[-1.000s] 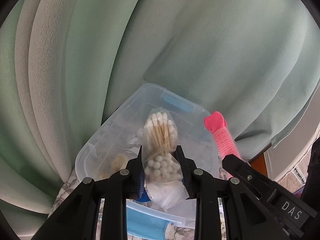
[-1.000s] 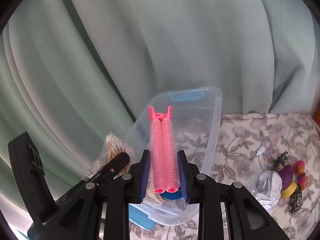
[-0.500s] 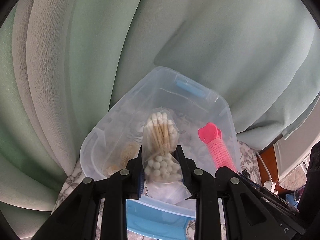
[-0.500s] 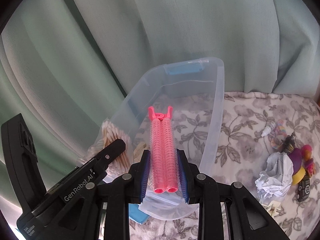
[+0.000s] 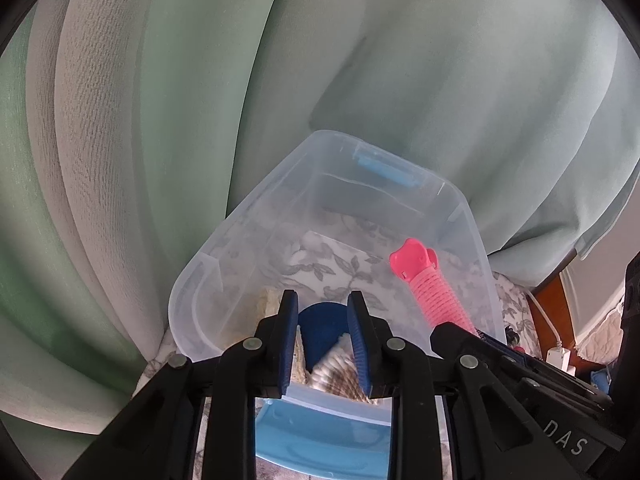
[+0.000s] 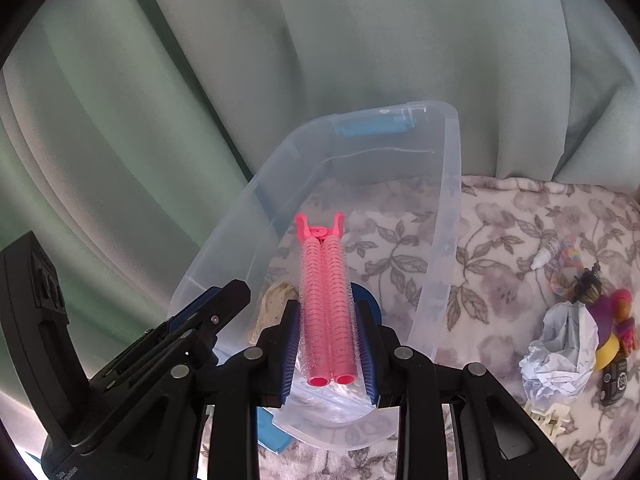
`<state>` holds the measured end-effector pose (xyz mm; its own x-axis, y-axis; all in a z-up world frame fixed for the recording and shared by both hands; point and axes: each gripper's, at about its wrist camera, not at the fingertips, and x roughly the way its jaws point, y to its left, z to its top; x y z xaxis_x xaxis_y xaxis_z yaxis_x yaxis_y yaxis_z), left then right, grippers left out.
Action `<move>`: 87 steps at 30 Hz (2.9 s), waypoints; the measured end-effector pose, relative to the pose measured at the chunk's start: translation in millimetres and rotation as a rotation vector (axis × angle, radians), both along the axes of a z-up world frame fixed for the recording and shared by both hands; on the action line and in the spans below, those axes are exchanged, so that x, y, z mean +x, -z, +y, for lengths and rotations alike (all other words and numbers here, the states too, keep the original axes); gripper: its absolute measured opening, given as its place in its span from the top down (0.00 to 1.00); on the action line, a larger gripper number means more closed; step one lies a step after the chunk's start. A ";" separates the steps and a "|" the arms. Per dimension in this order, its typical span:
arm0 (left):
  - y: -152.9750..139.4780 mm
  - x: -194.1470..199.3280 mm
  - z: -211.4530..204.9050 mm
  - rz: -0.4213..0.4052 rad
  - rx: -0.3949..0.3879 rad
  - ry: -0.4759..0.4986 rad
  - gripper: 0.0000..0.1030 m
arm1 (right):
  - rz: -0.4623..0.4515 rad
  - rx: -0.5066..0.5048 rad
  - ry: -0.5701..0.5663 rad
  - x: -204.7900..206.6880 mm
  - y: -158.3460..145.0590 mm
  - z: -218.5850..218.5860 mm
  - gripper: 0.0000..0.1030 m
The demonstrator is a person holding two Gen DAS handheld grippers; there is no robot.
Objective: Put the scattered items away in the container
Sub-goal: 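Open both tools to drop the swab bag and pink rollers into the box, then withdraw both tools from the box toward the remaining items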
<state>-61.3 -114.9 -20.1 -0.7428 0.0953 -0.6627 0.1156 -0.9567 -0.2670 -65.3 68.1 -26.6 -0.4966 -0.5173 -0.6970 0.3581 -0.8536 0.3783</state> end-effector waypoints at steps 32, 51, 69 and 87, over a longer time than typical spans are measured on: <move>-5.5 11.9 22.3 -0.029 -0.096 0.034 0.46 | 0.080 -0.100 0.125 32.9 -30.3 90.8 0.42; -15.4 16.0 82.9 -0.104 -0.184 0.164 0.24 | 0.037 -0.168 0.499 51.2 -3.1 255.3 0.32; -25.4 29.5 234.6 -0.095 -0.208 0.555 0.24 | -0.118 -0.129 0.574 49.5 69.9 310.0 0.31; 55.8 -12.7 236.8 -0.285 -0.244 0.519 0.24 | -0.221 -0.058 0.500 34.6 128.7 290.0 0.30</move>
<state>-74.1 121.9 -75.9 -0.4324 0.2165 -0.8753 -0.3450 -0.9366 -0.0613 -30.6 358.1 -155.3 -0.5370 -0.2961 -0.7899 -0.1794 -0.8749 0.4499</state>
